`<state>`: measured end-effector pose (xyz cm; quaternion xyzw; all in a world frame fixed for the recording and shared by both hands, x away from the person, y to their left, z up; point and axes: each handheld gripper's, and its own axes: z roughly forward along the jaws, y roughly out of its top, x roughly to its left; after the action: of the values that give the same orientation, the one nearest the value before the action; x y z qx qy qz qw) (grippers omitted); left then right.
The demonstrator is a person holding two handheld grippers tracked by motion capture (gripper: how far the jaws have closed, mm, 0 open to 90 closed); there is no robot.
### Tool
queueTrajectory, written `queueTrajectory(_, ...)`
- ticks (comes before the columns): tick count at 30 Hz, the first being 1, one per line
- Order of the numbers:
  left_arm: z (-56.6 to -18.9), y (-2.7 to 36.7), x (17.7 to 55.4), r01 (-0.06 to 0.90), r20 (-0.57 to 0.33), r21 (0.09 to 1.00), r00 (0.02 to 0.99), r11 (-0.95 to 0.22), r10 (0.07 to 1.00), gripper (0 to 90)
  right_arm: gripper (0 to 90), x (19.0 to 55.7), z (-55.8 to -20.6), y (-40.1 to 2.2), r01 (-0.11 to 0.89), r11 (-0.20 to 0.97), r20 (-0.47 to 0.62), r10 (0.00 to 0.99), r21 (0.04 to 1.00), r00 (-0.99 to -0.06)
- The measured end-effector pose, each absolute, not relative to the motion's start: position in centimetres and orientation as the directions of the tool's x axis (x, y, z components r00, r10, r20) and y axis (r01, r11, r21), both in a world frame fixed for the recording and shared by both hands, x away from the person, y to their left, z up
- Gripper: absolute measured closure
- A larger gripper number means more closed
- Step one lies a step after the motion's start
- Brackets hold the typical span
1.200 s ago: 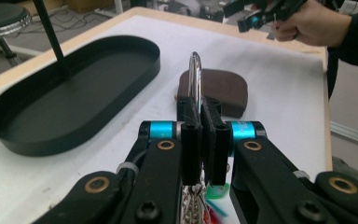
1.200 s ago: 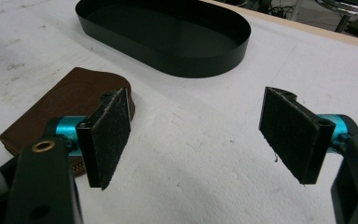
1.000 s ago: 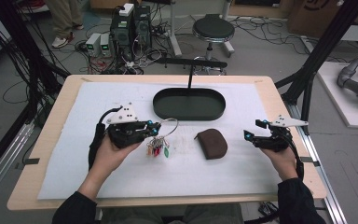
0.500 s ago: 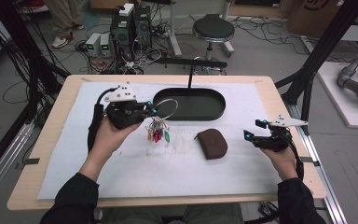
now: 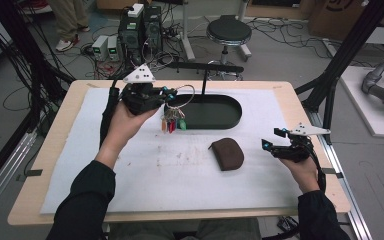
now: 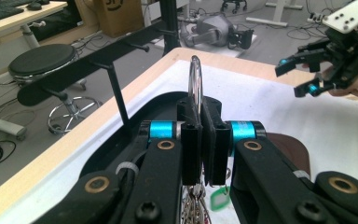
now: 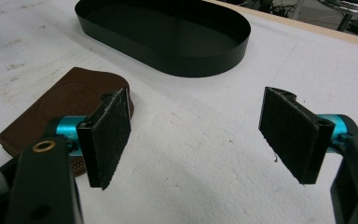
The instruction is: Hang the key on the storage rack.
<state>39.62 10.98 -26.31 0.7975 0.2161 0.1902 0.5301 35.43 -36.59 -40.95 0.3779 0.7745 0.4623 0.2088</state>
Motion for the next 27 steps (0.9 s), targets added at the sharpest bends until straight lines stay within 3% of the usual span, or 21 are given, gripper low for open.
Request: queueTrajectory(27, -27.8, 10.6, 47.8, 0.227, 0.056, 0.918, 0.737, -0.325, 0.673, 86.7, 25.7, 35.7, -41.1, -36.4, 0.386, 0.294, 0.019, 0.774, 0.874, -0.633)
